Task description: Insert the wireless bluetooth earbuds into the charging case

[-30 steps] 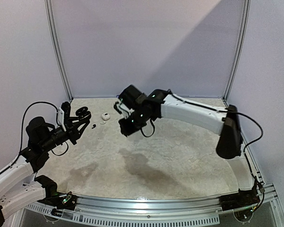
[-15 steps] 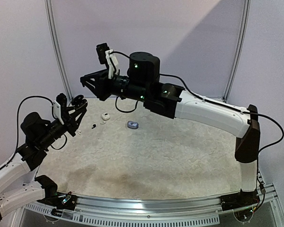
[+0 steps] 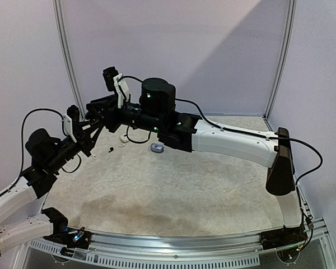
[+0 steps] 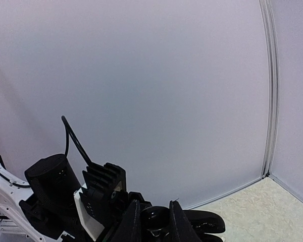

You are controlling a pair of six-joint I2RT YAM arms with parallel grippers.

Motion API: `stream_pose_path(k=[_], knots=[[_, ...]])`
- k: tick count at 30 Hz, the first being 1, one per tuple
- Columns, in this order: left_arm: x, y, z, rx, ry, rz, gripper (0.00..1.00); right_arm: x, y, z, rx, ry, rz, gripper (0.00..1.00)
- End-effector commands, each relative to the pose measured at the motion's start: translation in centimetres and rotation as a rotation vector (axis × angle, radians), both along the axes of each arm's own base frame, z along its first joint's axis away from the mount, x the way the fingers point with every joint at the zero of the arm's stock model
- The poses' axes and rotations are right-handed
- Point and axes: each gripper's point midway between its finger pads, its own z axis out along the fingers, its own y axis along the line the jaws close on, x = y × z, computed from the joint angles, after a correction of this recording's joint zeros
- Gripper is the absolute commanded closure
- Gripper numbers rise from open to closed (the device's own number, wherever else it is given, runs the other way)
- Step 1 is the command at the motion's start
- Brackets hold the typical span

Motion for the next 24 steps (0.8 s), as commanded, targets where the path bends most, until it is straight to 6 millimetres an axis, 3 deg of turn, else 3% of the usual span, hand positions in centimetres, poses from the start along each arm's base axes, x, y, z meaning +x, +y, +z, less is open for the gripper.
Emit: stream_pose_path(k=[1,24], knots=[[-0.6,-0.6,2.4,-0.045,-0.043,-0.039,1.0,0.4,1.1,-1.9,-0.01,-0.012,-0.016,1.0],[-0.9,-0.7,2.8,-0.064,-0.047,-0.054,1.0,1.8,1.9,-4.8,-0.062,-0.007,-0.074,1.0]])
